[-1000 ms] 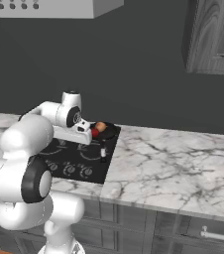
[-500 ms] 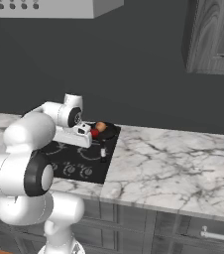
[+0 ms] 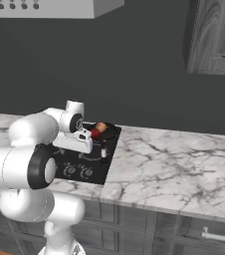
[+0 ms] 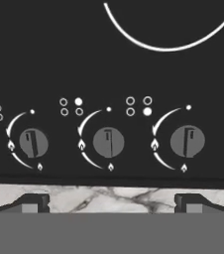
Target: Place the pan on the rear right burner on the stove. Then place the tomato and the onion in the pan and turn on the rear right burner.
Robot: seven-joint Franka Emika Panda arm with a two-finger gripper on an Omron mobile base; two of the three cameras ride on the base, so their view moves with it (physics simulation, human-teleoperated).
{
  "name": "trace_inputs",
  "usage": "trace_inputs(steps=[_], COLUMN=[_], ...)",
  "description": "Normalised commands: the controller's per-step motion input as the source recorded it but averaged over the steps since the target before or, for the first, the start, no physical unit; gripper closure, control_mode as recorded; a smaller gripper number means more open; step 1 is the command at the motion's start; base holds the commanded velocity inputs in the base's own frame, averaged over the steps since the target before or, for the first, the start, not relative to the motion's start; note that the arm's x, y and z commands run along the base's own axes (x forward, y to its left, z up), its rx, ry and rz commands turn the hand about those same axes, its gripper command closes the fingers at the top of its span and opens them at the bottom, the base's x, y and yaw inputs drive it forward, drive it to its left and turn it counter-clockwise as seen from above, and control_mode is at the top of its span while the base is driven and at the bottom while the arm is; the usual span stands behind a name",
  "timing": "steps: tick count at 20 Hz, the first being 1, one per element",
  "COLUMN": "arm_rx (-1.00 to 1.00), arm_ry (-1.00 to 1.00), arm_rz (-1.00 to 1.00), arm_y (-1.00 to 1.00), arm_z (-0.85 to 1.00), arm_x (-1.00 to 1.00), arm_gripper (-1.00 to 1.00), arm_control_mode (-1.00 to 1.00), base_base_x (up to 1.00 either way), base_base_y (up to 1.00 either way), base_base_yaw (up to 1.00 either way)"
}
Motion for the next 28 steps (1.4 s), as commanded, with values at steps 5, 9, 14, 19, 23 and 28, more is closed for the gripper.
trace_inputs(steps=[5,9,14,19,23,28], arm_rx=[0.0,0.0,0.0,-0.02,-0.02,-0.02], arm_ry=[0.0,-0.01,0.0,-0.02,-0.01,0.0], arm_rz=[0.0,0.0,0.0,0.0,0.0,0.0], arm_y=[0.06,0.06,0.01,0.02,0.06,0.01], arm_z=[-0.26,-0.16,-0.15,-0.13,-0.14,-0.12], arm_x=[-0.01,-0.05,0.0,0.0,0.0,0.0], arm_gripper=[-1.0,-1.0,-1.0,-1.0,-1.0,-1.0], arm_control_mode=[-1.0,-1.0,-1.0,-1.0,-1.0,-1.0], base_base_x=[0.0,0.0,0.0,0.0,0.0,0.0], base_base_y=[0.0,0.0,0.0,0.0,0.0,0.0], base_base_yaw=[0.0,0.0,0.0,0.0,0.0,0.0])
